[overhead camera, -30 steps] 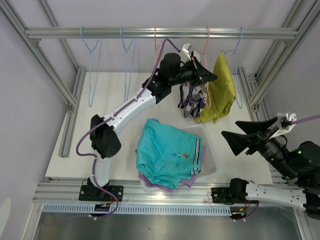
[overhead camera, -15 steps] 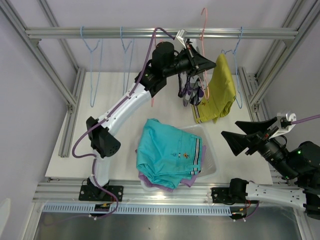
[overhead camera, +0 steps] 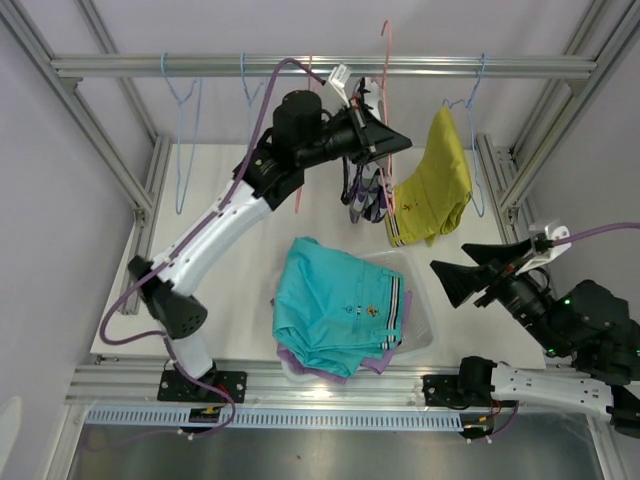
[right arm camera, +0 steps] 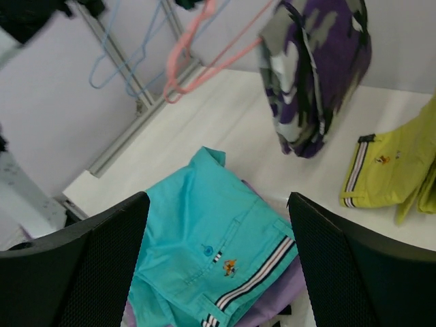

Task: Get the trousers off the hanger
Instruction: Pick up the hanger from the clothesline.

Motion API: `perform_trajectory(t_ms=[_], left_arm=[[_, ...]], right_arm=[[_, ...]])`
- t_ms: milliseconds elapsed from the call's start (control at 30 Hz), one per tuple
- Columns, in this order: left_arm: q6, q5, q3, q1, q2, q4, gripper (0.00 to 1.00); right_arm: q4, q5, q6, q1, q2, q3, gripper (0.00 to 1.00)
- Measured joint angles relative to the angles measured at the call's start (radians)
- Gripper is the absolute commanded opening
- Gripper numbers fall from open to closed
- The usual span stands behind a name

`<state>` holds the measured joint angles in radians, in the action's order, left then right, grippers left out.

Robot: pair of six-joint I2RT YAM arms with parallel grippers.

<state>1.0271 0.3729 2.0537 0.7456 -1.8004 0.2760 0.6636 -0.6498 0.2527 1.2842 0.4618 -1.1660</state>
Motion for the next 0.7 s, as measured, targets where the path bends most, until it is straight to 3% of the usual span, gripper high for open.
perform_trajectory(t_ms=[333, 700], left_arm=[[-0.048, -0.080, -0.285, 0.049, 0.338, -0.013, 0.00], [-0.079, -0.249, -0.496, 0.057, 0.494, -0.018, 0.00]], right_arm=[[-0.203, -0.108, -0.109, -0.001, 0.118, 0.186, 0.90], [-0.596, -0.070, -0.228, -0.018, 0.363, 0.237, 0.90]])
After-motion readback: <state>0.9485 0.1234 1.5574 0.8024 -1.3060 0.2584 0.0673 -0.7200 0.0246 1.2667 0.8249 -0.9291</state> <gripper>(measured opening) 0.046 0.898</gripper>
